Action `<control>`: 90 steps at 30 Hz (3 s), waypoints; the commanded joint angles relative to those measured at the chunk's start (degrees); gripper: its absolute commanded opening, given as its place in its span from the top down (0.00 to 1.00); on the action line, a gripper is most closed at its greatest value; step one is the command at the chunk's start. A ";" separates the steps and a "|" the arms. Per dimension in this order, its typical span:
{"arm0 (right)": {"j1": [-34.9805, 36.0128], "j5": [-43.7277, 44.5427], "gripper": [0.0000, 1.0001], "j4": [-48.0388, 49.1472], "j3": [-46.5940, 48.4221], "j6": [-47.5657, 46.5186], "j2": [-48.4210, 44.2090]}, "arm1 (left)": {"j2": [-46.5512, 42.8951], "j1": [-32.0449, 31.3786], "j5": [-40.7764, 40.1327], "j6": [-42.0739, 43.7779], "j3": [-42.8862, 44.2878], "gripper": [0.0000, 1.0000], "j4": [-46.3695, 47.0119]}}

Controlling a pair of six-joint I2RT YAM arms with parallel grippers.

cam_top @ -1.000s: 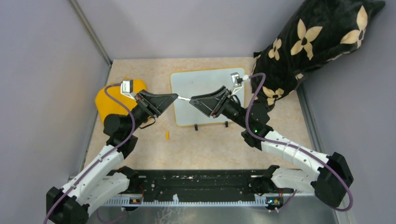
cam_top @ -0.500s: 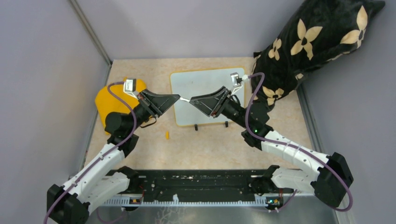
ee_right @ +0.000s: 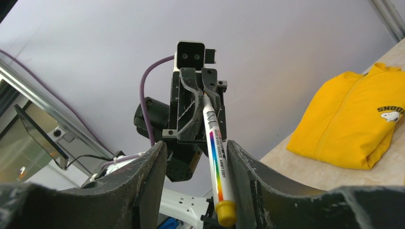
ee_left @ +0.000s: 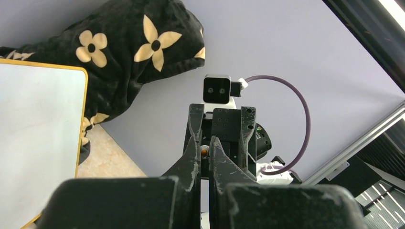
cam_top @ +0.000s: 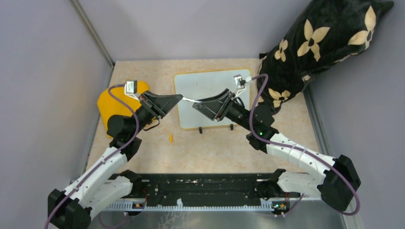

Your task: Write a sentence on the whiteboard

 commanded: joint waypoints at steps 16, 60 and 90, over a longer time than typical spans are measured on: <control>-0.08 1.36 0.53 4.97 1.25 1.09 0.70 | -0.30 0.12 -0.54 -2.18 -1.81 1.00 2.46; -0.08 2.01 0.94 9.18 0.55 4.00 3.91 | -0.07 -1.64 -3.74 -2.95 -4.56 1.00 3.08; -0.01 23.78 1.00 -32.98 -3.85 -24.58 -27.43 | -13.52 -1.63 -21.09 37.70 4.58 0.04 -38.05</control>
